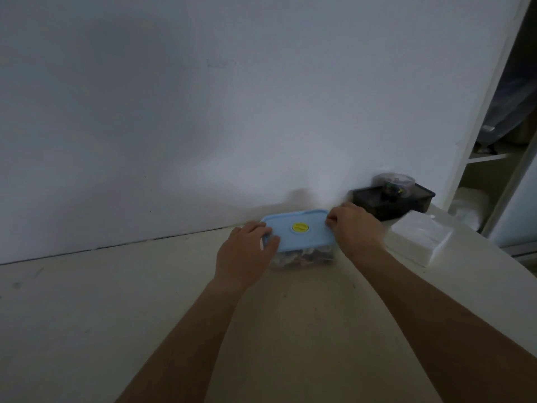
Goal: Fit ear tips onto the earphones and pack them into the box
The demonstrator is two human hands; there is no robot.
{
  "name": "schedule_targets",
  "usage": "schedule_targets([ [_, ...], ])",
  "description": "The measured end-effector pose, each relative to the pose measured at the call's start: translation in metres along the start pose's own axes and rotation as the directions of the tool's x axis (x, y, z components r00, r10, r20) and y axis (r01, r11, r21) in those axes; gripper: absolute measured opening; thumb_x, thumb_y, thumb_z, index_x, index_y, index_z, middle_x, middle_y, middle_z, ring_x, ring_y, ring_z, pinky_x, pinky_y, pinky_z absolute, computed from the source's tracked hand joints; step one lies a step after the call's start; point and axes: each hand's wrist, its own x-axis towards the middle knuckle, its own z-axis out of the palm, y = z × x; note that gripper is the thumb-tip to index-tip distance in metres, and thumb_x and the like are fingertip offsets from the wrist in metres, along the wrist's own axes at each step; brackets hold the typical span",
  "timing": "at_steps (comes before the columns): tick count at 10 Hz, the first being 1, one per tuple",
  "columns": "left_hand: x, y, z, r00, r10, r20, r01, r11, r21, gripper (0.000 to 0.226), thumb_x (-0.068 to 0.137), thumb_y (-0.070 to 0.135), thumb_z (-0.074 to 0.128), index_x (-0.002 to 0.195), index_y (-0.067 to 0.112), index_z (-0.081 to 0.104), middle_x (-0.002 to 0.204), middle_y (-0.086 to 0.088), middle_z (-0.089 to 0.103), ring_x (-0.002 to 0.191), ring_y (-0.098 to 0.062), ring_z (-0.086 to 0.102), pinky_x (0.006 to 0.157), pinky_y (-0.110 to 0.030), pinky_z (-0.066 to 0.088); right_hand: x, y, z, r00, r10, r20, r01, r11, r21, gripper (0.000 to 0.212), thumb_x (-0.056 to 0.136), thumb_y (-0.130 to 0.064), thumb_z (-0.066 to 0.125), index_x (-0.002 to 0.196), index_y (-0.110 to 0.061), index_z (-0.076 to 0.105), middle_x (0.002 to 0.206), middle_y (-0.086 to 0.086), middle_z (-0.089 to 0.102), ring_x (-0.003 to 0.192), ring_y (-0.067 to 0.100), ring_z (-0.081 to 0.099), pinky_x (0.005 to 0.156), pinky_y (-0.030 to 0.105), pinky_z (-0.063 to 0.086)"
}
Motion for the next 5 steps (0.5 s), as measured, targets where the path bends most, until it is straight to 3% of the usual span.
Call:
schedule_targets([
  [1, 0.016, -0.003, 0.005, 1.000, -0.020, 0.024, 0.020, 1.000, 0.009, 0.038, 0.100, 0.049, 0.043, 0.127, 0.031, 0.061, 0.138, 0.017, 0.051, 0.121, -0.013, 0.047, 0.095, -0.033, 0.045, 0.015, -0.002, 0.004, 1.000, -0.019, 0.020, 0.021, 0.994, -0.106, 0.023, 0.100, -0.031, 0.052, 0.110, -0.024, 0.071, 0.105, 0.002, 0.063, 0.095, 0.026, 0.063, 0.074, 0.035, 0.048],
  [3, 0.041, 0.002, 0.014, 0.995, -0.059, 0.082, 0.050, 0.993, 0.108, 0.040, 0.103, 0.047, 0.034, 0.129, 0.027, 0.056, 0.141, 0.008, 0.049, 0.117, -0.022, 0.049, 0.092, -0.037, 0.046, 0.017, -0.002, 0.014, 0.995, -0.100, 0.011, 0.101, 0.983, -0.151, 0.033, 0.102, -0.030, 0.038, 0.099, -0.016, 0.067, 0.099, 0.004, 0.065, 0.084, 0.028, 0.065, 0.069, 0.036, 0.054],
  [4, 0.051, 0.007, 0.011, 0.980, -0.104, 0.166, 0.079, 0.985, 0.154, 0.041, 0.104, 0.046, 0.032, 0.132, 0.024, 0.051, 0.148, 0.003, 0.043, 0.120, -0.029, 0.049, 0.096, -0.041, 0.045, 0.019, 0.003, 0.009, 0.960, -0.204, 0.193, 0.243, 0.947, -0.211, 0.025, 0.102, -0.024, 0.037, 0.107, -0.014, 0.058, 0.112, 0.006, 0.059, 0.089, 0.030, 0.064, 0.076, 0.044, 0.055],
  [5, 0.055, 0.011, 0.004, 0.947, -0.133, 0.292, 0.087, 0.982, 0.168, 0.051, 0.102, 0.050, 0.034, 0.144, 0.020, 0.039, 0.158, 0.000, 0.031, 0.128, -0.033, 0.045, 0.102, -0.045, 0.042, 0.016, 0.002, -0.005, 0.911, -0.199, 0.360, 0.294, 0.927, -0.232, 0.041, 0.108, -0.031, 0.027, 0.139, -0.009, 0.043, 0.150, 0.013, 0.035, 0.129, 0.032, 0.046, 0.101, 0.046, 0.042],
])
